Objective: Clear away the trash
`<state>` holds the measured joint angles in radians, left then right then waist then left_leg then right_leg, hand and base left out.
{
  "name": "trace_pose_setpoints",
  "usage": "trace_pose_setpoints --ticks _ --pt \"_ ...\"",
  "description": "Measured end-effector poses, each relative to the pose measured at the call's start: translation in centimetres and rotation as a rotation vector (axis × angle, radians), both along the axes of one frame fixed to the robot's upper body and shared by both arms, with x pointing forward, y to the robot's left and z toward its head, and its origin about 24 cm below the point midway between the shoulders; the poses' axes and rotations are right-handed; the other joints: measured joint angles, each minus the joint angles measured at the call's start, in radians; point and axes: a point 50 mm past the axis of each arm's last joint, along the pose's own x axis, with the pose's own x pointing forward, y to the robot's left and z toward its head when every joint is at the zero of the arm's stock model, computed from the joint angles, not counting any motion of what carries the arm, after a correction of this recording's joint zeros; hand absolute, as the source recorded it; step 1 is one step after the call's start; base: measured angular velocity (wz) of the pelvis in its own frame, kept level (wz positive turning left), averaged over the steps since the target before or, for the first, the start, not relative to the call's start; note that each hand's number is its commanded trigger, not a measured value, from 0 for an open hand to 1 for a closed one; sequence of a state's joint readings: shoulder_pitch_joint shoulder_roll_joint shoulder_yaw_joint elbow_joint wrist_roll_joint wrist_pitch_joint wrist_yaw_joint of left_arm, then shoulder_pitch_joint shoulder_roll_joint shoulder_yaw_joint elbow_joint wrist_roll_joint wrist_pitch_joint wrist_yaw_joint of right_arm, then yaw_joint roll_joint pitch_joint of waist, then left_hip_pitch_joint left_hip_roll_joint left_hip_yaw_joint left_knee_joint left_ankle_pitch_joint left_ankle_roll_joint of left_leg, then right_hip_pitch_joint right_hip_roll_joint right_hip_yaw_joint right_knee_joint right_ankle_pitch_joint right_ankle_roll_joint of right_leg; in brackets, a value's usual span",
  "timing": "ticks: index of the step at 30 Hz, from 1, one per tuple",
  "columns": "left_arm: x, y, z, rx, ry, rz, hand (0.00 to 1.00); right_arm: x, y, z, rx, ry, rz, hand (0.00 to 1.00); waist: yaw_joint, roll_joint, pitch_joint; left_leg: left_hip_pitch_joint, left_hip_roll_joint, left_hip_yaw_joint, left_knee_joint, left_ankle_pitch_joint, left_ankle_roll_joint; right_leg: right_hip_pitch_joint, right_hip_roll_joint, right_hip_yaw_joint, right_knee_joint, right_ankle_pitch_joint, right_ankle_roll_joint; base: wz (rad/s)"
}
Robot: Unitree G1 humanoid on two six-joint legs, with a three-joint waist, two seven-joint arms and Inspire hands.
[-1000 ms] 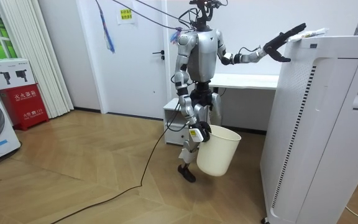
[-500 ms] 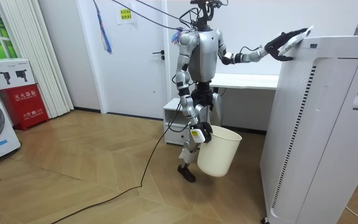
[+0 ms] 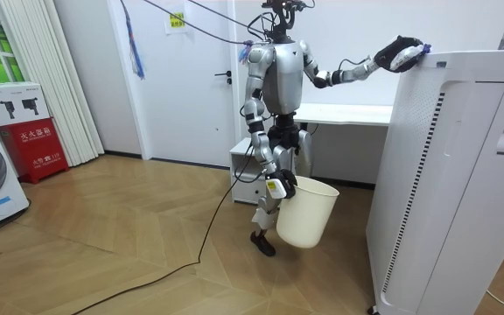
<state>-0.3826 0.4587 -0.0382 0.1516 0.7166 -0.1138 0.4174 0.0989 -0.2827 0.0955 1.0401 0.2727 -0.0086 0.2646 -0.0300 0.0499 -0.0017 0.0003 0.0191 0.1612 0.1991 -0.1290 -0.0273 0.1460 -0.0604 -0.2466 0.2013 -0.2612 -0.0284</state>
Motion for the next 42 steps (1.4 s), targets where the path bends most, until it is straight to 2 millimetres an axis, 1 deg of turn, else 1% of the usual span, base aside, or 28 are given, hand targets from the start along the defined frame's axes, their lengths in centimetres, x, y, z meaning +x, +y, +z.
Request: trace_pose_setpoints --ticks 3,4,5,7,11,13,14,16,18,19,20,21,22,24,27,29,30,31,32,33,34,35,36,37,38,40,41,42 --pt "0.0 0.0 0.1 -0.004 -0.009 0.006 1.0 0.0 0.0 0.0 -0.001 0.003 0.001 1.0 -0.005 0.002 -0.001 -0.001 -0.001 0.0 0.0 0.001 0.001 -0.001 -0.001 0.001 0.001 0.0 0.0 0.0" --pt "0.0 0.1 0.1 -0.004 -0.011 0.008 1.0 0.0 0.0 0.0 -0.002 0.004 0.002 1.0 -0.006 0.006 -0.0038 -0.001 -0.001 0.0 0.0 0.001 0.001 -0.001 -0.001 0.0 0.001 0.0 0.0 0.0" --pt "0.0 0.1 0.2 -0.021 -0.013 0.009 1.0 0.0 -0.1 0.0 -0.002 0.003 -0.001 1.0 -0.008 0.005 -0.0029 -0.002 -0.001 -0.001 0.0 0.001 0.001 -0.002 -0.002 -0.001 0.001 0.0 0.0 0.0" --pt "0.2 0.1 0.6 -0.046 -0.019 0.009 1.0 0.0 -0.1 0.0 0.0 0.004 -0.006 1.0 -0.011 0.007 -0.0043 -0.001 -0.002 -0.001 -0.002 0.001 0.001 -0.001 -0.002 -0.001 0.001 0.0 0.0 0.0" --pt "0.2 0.0 0.6 -0.16 -0.009 -0.027 1.0 0.0 -0.1 0.0 0.01 0.004 -0.026 1.0 -0.018 0.004 -0.0014 0.01 -0.005 -0.007 -0.011 0.004 0.003 0.01 -0.003 -0.009 -0.003 0.0 0.0 0.05" --pt "0.1 -0.6 0.5 -0.269 0.036 -0.103 1.0 0.3 0.0 0.1 0.009 -0.002 -0.02 1.0 -0.023 0.001 0.0001 0.004 -0.008 -0.01 -0.011 0.004 0.003 0.01 -0.005 -0.015 -0.012 0.0 0.0 0.07" --pt "0.0 -0.9 0.4 -0.29 0.047 -0.129 1.0 0.4 0.0 0.1 0.01 -0.004 -0.018 1.0 -0.022 0.0 0.0012 0.001 -0.009 -0.007 -0.011 0.004 0.004 0.008 -0.005 -0.016 -0.014 0.001 0.002 0.07" --pt "-0.5 -2.0 0.7 -0.374 0.058 -0.219 1.0 0.4 0.1 0.0 0.011 -0.003 -0.009 1.0 -0.022 -0.003 0.0032 -0.012 -0.009 -0.01 -0.008 0.005 0.005 -0.001 -0.006 -0.018 -0.014 0.002 0.004 0.08" --pt "-1.1 -4.2 0.5 -0.468 0.128 -0.38 1.0 0.6 0.3 0.0 0.01 -0.001 0.016 1.0 -0.023 -0.007 0.0054 -0.042 -0.012 -0.023 -0.001 0.008 0.01 -0.021 -0.007 -0.027 -0.013 0.004 0.007 0.16" --pt "-1.2 -4.9 0.3 -0.485 0.153 -0.419 1.0 0.8 0.4 0.0 0.01 -0.003 0.022 1.0 -0.021 -0.008 0.0064 -0.046 -0.014 -0.026 -0.002 0.01 0.011 -0.025 -0.008 -0.027 -0.012 0.004 0.008 0.12" --pt "-1.5 -6.3 -0.3 -0.528 0.215 -0.505 1.0 1.0 0.7 0.0 0.014 -0.004 0.039 1.0 -0.019 -0.006 0.0047 -0.053 -0.015 -0.026 -0.001 0.011 0.012 -0.026 -0.009 -0.032 -0.012 0.005 0.009 0.08" --pt "-1.7 -7.6 -0.7 -0.578 0.273 -0.592 1.0 1.5 1.1 0.0 0.02 -0.011 0.053 1.0 -0.021 -0.01 0.0074 -0.058 -0.016 -0.027 0.0 0.011 0.013 -0.029 -0.01 -0.033 -0.012 0.007 0.012 0.06" --pt "-1.8 -8.1 -0.8 -0.603 0.294 -0.632 1.0 1.7 1.4 0.0 0.026 -0.016 0.059 1.0 -0.021 -0.013 0.0096 -0.06 -0.016 -0.027 0.0 0.012 0.014 -0.031 -0.009 -0.032 -0.012 0.007 0.012 0.03" --pt "-2.3 -10.0 -0.8 -0.681 0.36 -0.777 1.0 2.6 2.4 0.0 0.043 -0.032 0.1 1.0 -0.022 -0.025 0.017 -0.067 -0.016 -0.03 0.0 0.012 0.014 -0.038 -0.01 -0.032 -0.013 0.008 0.014 0.0" --pt "-3.0 -11.1 -0.1 -0.674 0.394 -0.905 1.0 2.9 2.8 0.0 0.047 -0.04 0.128 1.0 -0.02 -0.026 0.0167 -0.081 -0.017 -0.033 0.001 0.012 0.014 -0.048 -0.011 -0.032 -0.013 0.01 0.016 0.05" --pt "-3.2 -11.3 0.1 -0.681 0.397 -0.957 1.0 2.9 3.0 0.0 0.047 -0.042 0.139 1.0 -0.014 -0.025 0.0161 -0.078 -0.017 -0.033 -0.002 0.012 0.014 -0.048 -0.01 -0.032 -0.01 0.01 0.017 0.0" --pt "-3.3 -11.4 0.1 -0.683 0.408 -0.979 1.0 3.1 3.0 0.1 0.047 -0.05 0.142 1.0 -0.007 -0.023 0.0152 -0.074 -0.012 -0.037 -0.004 0.012 0.015 -0.055 -0.009 -0.034 0.005 0.01 0.018 -0.06" --pt "-3.3 -11.5 -0.1 -0.689 0.42 -0.989 1.0 3.2 3.0 0.1 0.045 -0.055 0.145 1.0 -0.001 -0.02 0.0138 -0.071 -0.005 -0.049 -0.008 0.014 0.016 -0.068 -0.009 -0.036 0.03 0.009 0.02 -0.23" --pt "-3.4 -11.9 -0.6 -0.717 0.444 -1.006 1.0 3.6 3.0 0.3 0.042 -0.07 0.15 1.0 0.012 -0.004 0.0185 -0.059 0.014 -0.116 -0.017 0.019 0.012 -0.132 -0.007 -0.022 0.131 -0.008 0.051 -0.58" --pt "-3.7 -11.6 -1.2 -0.735 0.458 -1.0 1.0 4.5 3.5 0.6 0.038 -0.1 0.176 1.0 0.032 -0.004 0.0177 -0.067 0.022 -0.182 -0.013 0.02 0.006 -0.19 -0.016 0.02 0.1 -0.006 0.049 -0.73" --pt "-3.8 -11.3 -1.6 -0.746 0.464 -0.991 1.0 5.1 3.5 0.9 0.03 -0.123 0.194 1.0 0.034 0.002 0.0174 -0.084 0.026 -0.195 -0.004 0.013 -0.006 -0.205 -0.027 0.015 0.084 0.04 0.01 -0.35" --pt "-3.9 -11.4 -2.3 -0.759 0.497 -0.984 1.0 5.8 3.8 1.4 0.014 -0.155 0.231 1.0 0.007 0.007 0.0136 -0.108 0.024 -0.177 0.015 0.012 -0.017 -0.201 -0.026 -0.012 0.079 0.047 0.014 0.23" --pt "-4.1 -11.9 -2.8 -0.748 0.543 -1.006 1.0 6.1 4.1 1.5 0.012 -0.168 0.249 1.0 -0.005 0.004 0.0162 -0.113 0.024 -0.136 0.015 0.012 -0.018 -0.206 -0.025 -0.033 0.092 0.047 0.015 0.44" --pt "-4.3 -12.1 -3.1 -0.738 0.564 -1.018 1.0 6.2 4.0 1.6 0.008 -0.171 0.251 1.0 -0.002 0.003 0.017 -0.111 0.028 -0.121 0.013 0.013 -0.017 -0.206 -0.023 -0.035 0.097 0.047 0.015 0.27" --pt "-4.6 -12.2 -3.5 -0.731 0.589 -1.029 1.0 6.6 4.1 1.7 0.002 -0.181 0.254 1.0 0.003 0.001 0.0161 -0.109 0.031 -0.113 0.014 0.015 -0.016 -0.205 -0.019 -0.039 0.096 0.047 0.015 0.15" --pt "-4.9 -12.0 -4.7 -0.733 0.644 -1.016 1.0 7.4 4.0 2.1 -0.012 -0.198 0.261 1.0 0.005 -0.011 0.0227 -0.112 0.032 -0.113 0.011 0.016 -0.017 -0.198 -0.018 -0.059 0.092 0.046 0.014 0.27" --pt "-5.0 -12.0 -5.1 -0.733 0.662 -1.006 1.0 7.5 4.0 2.1 -0.015 -0.202 0.264 1.0 0.008 -0.014 0.0227 -0.112 0.031 -0.113 0.01 0.016 -0.018 -0.198 -0.017 -0.059 0.092 0.046 0.014 0.18" --pt "-5.4 -11.7 -6.2 -0.735 0.7 -0.98 1.0 7.8 4.1 2.3 -0.014 -0.215 0.268 1.0 0.013 -0.024 0.023 -0.113 0.028 -0.112 0.008 0.018 -0.018 -0.2 -0.019 -0.058 0.087 0.045 0.013 0.08"
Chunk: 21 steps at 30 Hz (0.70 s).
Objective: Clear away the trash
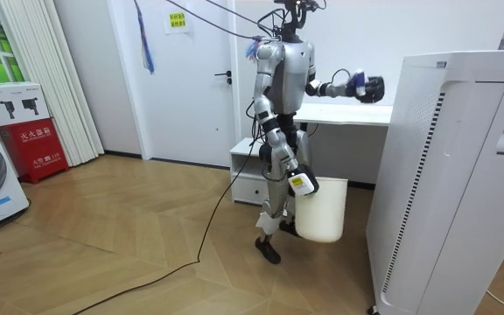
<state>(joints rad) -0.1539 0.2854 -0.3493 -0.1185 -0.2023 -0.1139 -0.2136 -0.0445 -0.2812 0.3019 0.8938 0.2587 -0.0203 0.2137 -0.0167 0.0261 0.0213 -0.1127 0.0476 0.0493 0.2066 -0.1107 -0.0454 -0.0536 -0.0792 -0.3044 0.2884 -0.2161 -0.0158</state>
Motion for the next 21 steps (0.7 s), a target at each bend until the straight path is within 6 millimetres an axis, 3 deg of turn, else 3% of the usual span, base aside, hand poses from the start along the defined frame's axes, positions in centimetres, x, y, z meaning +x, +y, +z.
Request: trace_pose_setpoints --ticks 7,12,15,16,21 --pt "-1.3 1.1 -5.9 0.081 0.236 0.023 1.0 1.5 1.8 0.6 0.041 -0.054 0.025 1.0 -0.002 -0.044 -0.0051 -0.06 -0.008 0.001 0.034 0.007 0.01 -0.02 -0.005 -0.023 -0.021 0.005 0.002 0.15" --pt "-1.9 1.6 -9.1 0.15 0.362 0.012 1.0 1.4 2.3 0.3 0.046 -0.033 0.051 1.0 -0.001 -0.026 -0.0055 -0.084 -0.01 0.005 0.039 0.009 0.013 -0.03 -0.005 -0.027 -0.032 0.015 0.005 0.04" --pt "-2.2 1.8 -11.0 0.186 0.431 0.02 1.0 1.6 2.4 0.1 0.042 -0.014 0.078 1.0 -0.001 -0.01 -0.0002 -0.093 -0.009 0.005 0.039 0.009 0.014 -0.039 -0.005 -0.029 -0.031 0.015 0.004 0.0" --pt "-2.4 1.8 -11.8 0.238 0.445 0.02 1.0 1.6 2.3 0.0 0.04 -0.01 0.078 1.0 -0.004 -0.005 -0.0028 -0.106 -0.009 0.005 0.041 0.009 0.014 -0.054 -0.007 -0.032 -0.026 0.015 0.004 0.0" --pt "-3.2 3.1 -14.5 0.376 0.527 0.039 1.0 1.6 2.3 0.1 0.04 -0.01 0.081 1.0 -0.004 -0.003 -0.0006 -0.147 -0.006 0.003 0.044 0.011 0.015 -0.1 -0.008 -0.039 -0.007 0.012 0.0 0.01"
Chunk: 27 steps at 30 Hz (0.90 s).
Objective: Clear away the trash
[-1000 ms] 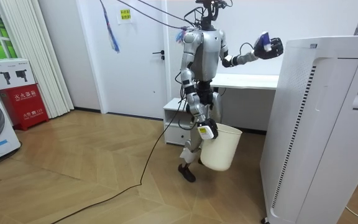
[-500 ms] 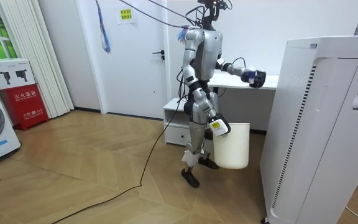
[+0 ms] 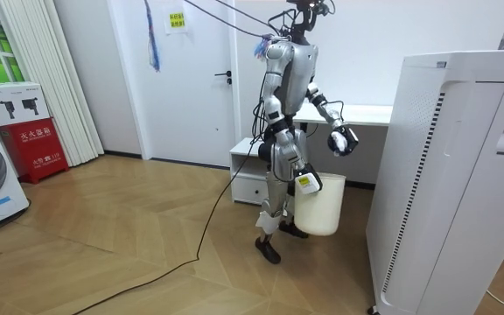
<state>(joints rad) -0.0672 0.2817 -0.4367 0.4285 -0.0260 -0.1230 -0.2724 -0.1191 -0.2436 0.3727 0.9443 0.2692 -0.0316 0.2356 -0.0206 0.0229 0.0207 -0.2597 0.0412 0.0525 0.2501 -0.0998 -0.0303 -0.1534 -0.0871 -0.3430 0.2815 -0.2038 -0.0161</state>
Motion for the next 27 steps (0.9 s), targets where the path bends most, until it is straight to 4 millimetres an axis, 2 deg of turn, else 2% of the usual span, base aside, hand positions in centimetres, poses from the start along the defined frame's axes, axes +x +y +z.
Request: trace_pose_setpoints --ticks 6,14,15,16,18,19,27 --pt "-0.5 0.6 -1.3 0.058 0.044 -0.002 1.0 0.2 -0.1 0.0 -0.005 0.005 -0.004 1.0 0.002 -0.011 0.007 -0.011 -0.002 0.001 0.001 0.001 0.001 -0.005 -0.001 -0.006 -0.007 0.0 0.0 0.03" --pt "-1.8 1.1 -3.3 0.113 0.138 -0.011 1.0 0.2 -0.1 -0.1 0.007 0.013 -0.016 1.0 0.003 -0.019 0.0121 -0.042 -0.001 0.003 0.008 0.001 0.002 -0.031 0.0 -0.008 -0.005 0.0 0.0 0.01" --pt "-2.0 1.3 -3.6 0.117 0.148 -0.009 0.79 0.2 -0.1 -0.1 0.01 0.014 -0.019 1.0 0.002 -0.022 0.0135 -0.047 -0.001 0.003 0.009 0.001 0.002 -0.037 0.0 -0.008 -0.002 0.0 0.0 0.0" --pt "-2.1 1.4 -3.8 0.121 0.161 -0.011 0.7 0.2 -0.2 -0.2 0.008 0.018 -0.022 1.0 0.001 -0.022 0.0141 -0.052 -0.001 0.003 0.01 0.001 0.002 -0.042 0.0 -0.009 -0.001 0.0 0.0 0.0" --pt "-2.4 1.4 -4.1 0.127 0.176 -0.016 0.35 0.3 -0.4 -0.2 0.001 0.025 -0.026 1.0 0.002 -0.024 0.0144 -0.061 -0.001 0.003 0.013 0.001 0.002 -0.049 -0.001 -0.01 0.001 0.0 0.0 0.0" --pt "-2.4 1.5 -4.2 0.129 0.18 -0.016 0.0 0.3 -0.4 -0.2 -0.001 0.027 -0.026 1.0 0.003 -0.025 0.0143 -0.064 -0.001 0.004 0.014 0.001 0.002 -0.054 -0.002 -0.009 0.005 0.0 0.0 -0.06" --pt "-3.0 2.6 -5.1 0.189 0.233 -0.043 0.0 0.5 -0.6 -0.3 -0.017 0.033 -0.023 1.0 0.026 -0.036 0.0145 -0.068 0.0 0.016 0.02 0.003 0.005 -0.068 0.0 0.011 0.017 0.0 0.0 -0.04"
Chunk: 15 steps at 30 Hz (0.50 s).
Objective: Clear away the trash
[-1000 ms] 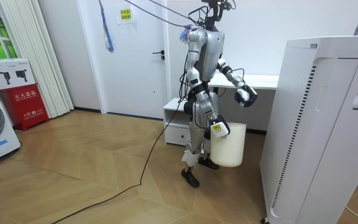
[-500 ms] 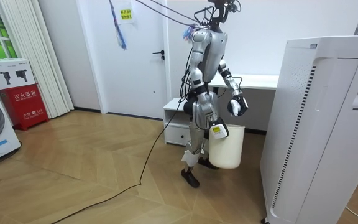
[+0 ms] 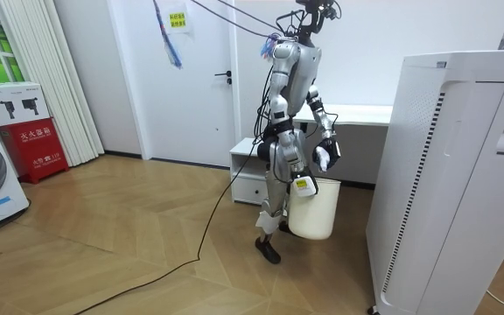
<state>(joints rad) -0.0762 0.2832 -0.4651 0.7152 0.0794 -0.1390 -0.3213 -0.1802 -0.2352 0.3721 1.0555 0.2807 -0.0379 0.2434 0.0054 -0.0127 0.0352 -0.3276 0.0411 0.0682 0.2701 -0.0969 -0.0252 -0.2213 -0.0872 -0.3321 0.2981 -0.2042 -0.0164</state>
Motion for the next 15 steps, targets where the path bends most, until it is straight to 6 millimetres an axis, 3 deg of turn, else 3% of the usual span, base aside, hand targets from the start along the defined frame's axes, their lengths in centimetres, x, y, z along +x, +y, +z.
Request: trace_pose_setpoints --ticks 8,15 --pt "-1.9 1.5 -2.0 0.112 0.102 -0.021 0.0 -0.5 0.5 -0.3 -0.005 0.019 0.032 1.0 0.0 -0.001 -0.0005 -0.003 0.0 0.0 0.0 0.001 0.001 -0.001 0.001 0.0 -0.004 0.0 0.0 0.0" --pt "-2.0 1.6 -2.4 0.129 0.132 -0.032 0.0 -0.9 0.7 -0.6 -0.012 0.04 0.057 1.0 0.0 0.0 -0.0017 -0.008 -0.001 -0.003 0.0 0.001 0.001 -0.003 0.002 -0.009 -0.002 0.0 0.0 0.03"
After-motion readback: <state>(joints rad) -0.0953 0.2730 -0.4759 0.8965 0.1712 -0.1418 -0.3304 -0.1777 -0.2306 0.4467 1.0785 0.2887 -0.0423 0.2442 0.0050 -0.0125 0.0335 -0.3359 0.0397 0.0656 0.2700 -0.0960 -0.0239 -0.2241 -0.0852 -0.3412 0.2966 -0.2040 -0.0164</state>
